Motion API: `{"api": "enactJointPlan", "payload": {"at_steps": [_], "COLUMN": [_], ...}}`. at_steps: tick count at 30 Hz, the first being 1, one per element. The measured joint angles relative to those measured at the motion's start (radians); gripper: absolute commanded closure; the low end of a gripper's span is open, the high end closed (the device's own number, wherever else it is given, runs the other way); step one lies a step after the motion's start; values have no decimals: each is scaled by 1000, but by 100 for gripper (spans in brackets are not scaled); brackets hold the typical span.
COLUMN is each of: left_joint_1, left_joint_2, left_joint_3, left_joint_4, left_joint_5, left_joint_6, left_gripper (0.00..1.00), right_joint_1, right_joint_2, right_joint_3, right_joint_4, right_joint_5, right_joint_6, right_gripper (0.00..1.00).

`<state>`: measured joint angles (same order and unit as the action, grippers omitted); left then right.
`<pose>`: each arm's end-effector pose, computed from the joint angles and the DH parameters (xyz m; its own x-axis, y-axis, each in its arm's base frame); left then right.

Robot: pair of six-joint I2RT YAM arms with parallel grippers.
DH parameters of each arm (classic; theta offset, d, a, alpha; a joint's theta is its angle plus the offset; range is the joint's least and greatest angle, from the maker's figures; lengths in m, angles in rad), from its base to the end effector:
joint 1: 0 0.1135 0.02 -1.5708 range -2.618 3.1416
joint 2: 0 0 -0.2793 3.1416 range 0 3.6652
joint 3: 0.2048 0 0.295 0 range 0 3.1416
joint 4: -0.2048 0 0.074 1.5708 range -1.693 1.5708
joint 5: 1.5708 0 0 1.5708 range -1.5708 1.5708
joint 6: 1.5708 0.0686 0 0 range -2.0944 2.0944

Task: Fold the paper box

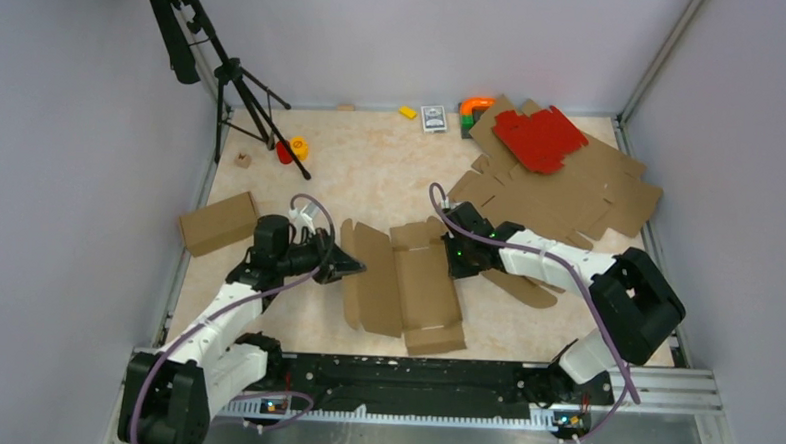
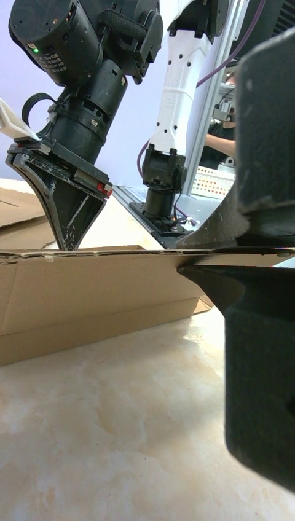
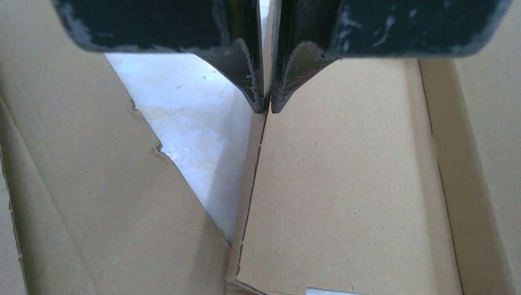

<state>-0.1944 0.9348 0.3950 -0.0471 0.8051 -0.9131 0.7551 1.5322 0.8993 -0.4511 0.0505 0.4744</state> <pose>0.2199 -0.0937 0.1739 -0.9042 -0.3810 -0.1931 0.0119 0.4295 -0.9030 0.2531 0.2334 0.1442 -0.8774 -0.1992 -0.4365 -0.2996 0.9381 0.1740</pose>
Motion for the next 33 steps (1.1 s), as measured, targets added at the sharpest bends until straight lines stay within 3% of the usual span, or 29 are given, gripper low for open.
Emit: {"api": "enactJointPlan", "payload": {"at_steps": [5, 12, 22, 33], "left_joint_1": [-22, -31, -35, -34], "left_joint_2": [29, 39, 48, 63], "left_joint_3": [8, 9, 9, -24], "left_joint_4": [33, 47, 16, 56], "left_joint_5": [-5, -8, -16, -21], "left_joint_6": [0, 11, 63, 95], "left_gripper": [89, 84, 94, 96], "right_joint_1": [0, -1, -7, -16], "right_joint_2": [1, 1, 0, -1], "right_joint_3": [-2, -2, -30, -75], "right_joint_4": [-1, -2, 24, 60], "right_joint_5": [0, 4, 29, 27], "right_joint_6": [0, 1, 3, 26], "right_gripper": [91, 74, 81, 82]}}
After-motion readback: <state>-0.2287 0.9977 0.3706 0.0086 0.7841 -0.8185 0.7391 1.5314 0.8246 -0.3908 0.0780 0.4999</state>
